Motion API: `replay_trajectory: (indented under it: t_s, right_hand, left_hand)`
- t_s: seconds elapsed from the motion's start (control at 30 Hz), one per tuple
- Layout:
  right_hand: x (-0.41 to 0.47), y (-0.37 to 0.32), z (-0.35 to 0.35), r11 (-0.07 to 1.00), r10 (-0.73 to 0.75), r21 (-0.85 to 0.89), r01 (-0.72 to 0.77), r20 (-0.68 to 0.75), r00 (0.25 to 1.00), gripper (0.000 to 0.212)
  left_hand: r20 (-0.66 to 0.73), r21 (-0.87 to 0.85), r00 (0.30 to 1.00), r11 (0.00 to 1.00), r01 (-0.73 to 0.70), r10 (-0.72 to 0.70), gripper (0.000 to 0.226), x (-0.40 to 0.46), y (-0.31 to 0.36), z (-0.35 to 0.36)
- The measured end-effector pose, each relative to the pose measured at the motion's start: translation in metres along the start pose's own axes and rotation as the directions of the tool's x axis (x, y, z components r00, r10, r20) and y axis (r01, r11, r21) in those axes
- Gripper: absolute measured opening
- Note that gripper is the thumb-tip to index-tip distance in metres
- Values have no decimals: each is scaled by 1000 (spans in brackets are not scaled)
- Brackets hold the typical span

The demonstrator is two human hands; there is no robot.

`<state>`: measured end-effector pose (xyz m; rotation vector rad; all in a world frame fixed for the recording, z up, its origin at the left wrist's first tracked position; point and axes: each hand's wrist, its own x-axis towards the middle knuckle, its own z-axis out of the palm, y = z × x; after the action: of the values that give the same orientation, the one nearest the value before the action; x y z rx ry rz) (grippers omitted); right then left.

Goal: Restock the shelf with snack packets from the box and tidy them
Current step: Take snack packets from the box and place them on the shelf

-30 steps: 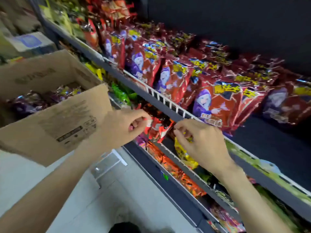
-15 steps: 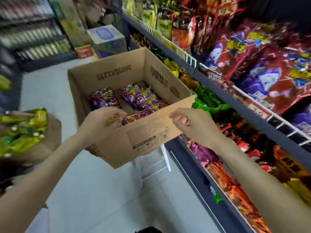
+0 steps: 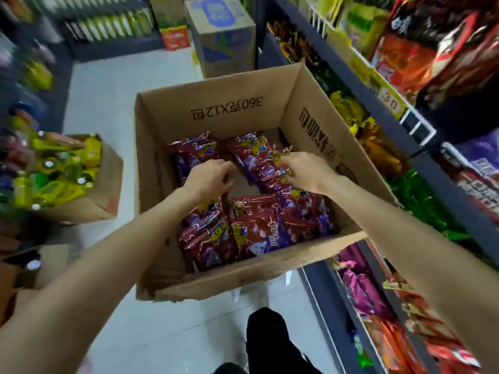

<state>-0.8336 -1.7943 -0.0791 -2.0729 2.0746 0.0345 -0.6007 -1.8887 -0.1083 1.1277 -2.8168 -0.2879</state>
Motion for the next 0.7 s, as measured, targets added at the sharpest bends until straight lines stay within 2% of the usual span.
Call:
replay_trajectory:
  t_s: [0.2,0.3,0.4,0.53,0.63,0.7]
  right_hand:
    - [94,46,40,994,112,-13,-111,156,981,62]
    - [122,65,60,987,160,-30,-157,248,956,67]
    - [139,76,75,986,162,-15,-167,334,929,71]
    - [150,74,85,987,159,-36,-155,286,945,75]
    - [151,72,82,990,75,-135,-41,251,965,62]
    - [149,73,81,989,54,-146,-12,286,957,58]
  left_hand:
    - [92,-64,977,978,197,-191,44,80,-12,58]
    - [101,-153,954,943,296,-283,54,114,-15,77]
    - [178,-200,930,914,354,-322,67,141,-21,96]
    - [362,-231,867,868,440,-344,78,162,-28,117]
    - [367,-256,859,849,463,-358,70,162,-32,120]
    - [394,-323,855,821,472,-337,68,154,-35,121]
